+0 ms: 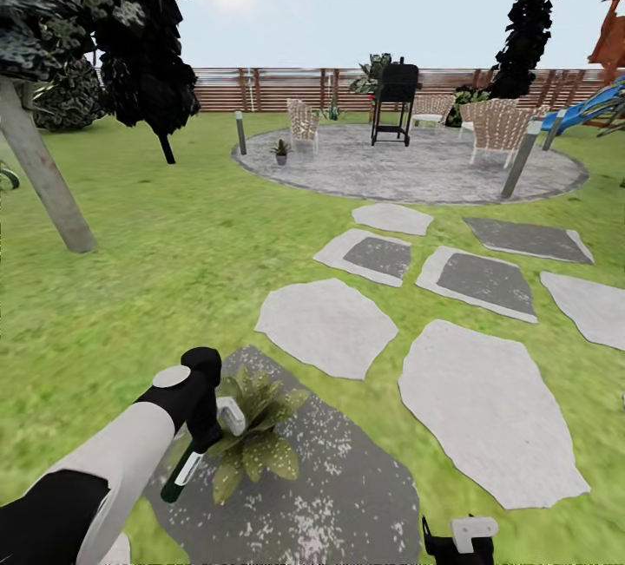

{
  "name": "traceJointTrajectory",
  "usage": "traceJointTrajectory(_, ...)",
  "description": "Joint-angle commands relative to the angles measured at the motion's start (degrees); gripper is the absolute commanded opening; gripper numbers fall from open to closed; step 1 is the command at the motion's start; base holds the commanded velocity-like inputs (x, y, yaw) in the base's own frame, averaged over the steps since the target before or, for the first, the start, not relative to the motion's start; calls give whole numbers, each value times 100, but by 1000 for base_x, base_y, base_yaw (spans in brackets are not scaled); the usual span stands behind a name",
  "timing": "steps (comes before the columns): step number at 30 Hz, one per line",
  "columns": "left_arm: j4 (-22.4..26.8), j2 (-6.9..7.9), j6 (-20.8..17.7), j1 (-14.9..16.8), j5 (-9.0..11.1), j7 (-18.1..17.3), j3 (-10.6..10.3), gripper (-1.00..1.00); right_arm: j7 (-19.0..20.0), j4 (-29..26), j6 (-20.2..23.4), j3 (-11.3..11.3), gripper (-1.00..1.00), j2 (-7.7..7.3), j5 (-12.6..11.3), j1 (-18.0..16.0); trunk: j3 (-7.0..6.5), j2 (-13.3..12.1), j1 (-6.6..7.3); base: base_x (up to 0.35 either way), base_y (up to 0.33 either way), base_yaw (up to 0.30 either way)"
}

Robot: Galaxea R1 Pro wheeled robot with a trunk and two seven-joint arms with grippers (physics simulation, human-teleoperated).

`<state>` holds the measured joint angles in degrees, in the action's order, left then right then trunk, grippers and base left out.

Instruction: Pick up the pesticide atomizer in the garden and spray insectifuge to fully cover both potted plants in the garden.

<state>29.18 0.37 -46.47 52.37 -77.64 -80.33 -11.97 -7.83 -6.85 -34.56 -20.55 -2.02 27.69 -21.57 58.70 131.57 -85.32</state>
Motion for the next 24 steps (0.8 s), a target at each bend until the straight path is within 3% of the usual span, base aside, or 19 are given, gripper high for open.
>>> traceJointTrajectory(1, 9, 5, -60, 1, -23, -46, -25, -100, -43, 8, -16, -19, 100, 0, 61, -5, 5, 2, 2, -53, 229, 0)
traceJointTrajectory(12, 9, 6, -63, 1, -31, -45, -27, -100, -43, 8, -16, -19, 100, 0, 61, -5, 5, 2, 2, -4, 92, 0)
traceJointTrajectory(24, 9, 4, -64, 18, -28, -54, -31, -100, -43, 8, -16, -19, 100, 0, 61, -5, 5, 2, 2, 41, 269, 3)
